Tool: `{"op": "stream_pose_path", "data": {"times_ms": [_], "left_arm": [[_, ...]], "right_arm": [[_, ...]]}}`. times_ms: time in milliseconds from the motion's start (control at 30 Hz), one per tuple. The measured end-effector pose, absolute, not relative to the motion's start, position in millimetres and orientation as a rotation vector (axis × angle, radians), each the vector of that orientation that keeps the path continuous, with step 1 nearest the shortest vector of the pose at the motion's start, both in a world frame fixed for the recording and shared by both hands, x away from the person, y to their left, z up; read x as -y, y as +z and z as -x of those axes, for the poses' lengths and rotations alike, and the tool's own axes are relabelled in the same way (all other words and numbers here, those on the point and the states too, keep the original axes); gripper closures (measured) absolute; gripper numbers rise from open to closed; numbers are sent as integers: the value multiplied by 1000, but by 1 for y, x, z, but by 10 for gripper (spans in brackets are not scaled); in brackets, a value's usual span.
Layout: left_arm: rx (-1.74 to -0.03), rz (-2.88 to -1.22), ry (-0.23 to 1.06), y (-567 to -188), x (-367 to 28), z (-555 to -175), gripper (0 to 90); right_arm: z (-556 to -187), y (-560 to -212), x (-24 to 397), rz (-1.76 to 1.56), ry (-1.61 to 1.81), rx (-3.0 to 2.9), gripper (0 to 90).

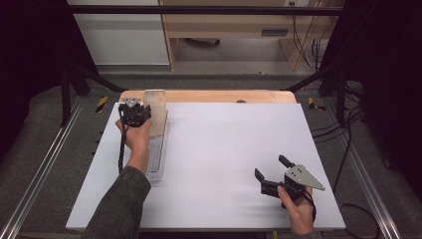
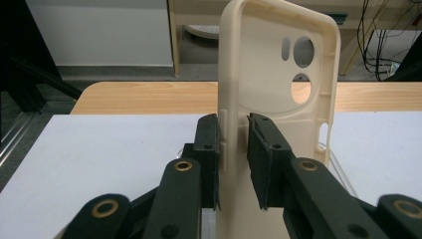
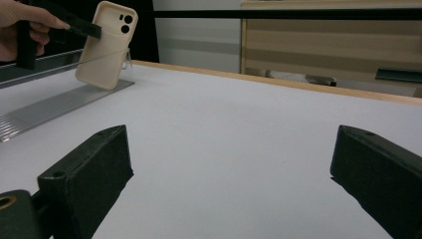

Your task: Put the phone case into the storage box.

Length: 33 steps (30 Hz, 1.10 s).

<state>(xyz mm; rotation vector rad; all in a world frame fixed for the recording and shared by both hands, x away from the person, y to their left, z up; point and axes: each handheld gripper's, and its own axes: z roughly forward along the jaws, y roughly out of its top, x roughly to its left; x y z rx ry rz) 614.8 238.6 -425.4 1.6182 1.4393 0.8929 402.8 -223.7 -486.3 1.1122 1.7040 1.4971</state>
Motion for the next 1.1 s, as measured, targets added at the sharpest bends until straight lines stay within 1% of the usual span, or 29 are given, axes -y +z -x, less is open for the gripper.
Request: {"op": "stream_pose_path", "data": {"times_ms": [233,433,533,700,800,867,1000,1100], "left_arm": [[-1440,-1659,909,-426,-238,-618,724],[-1443,-1670,916,-426,-235,-620,673],[-1461,-1669,917,-426,-236,-620,617],[-1454,-1681,911,-427,-235,-622,582],[-1437,-1700,921,-428,-234,-622,534],[-1434,-1716,941,-428,-233,-622,473],[-1422,-1719,950,-426,-233,-620,385],[-1407,-1717,943,-424,-233,-619,364]], "right_arm": [[-403,-486,224,-1112,1500,-1706,26],[-403,-486,224,-1112,1500,-1708,27],[-402,-486,224,-1112,1504,-1714,27],[-402,-486,223,-1110,1504,-1718,27],[-402,-486,223,-1113,1504,-1718,27],[-402,-486,224,-1112,1503,-1718,27],[-402,-486,223,-1111,1502,-1720,27],[-402,-486,223,-1109,1501,-1719,27]]}}
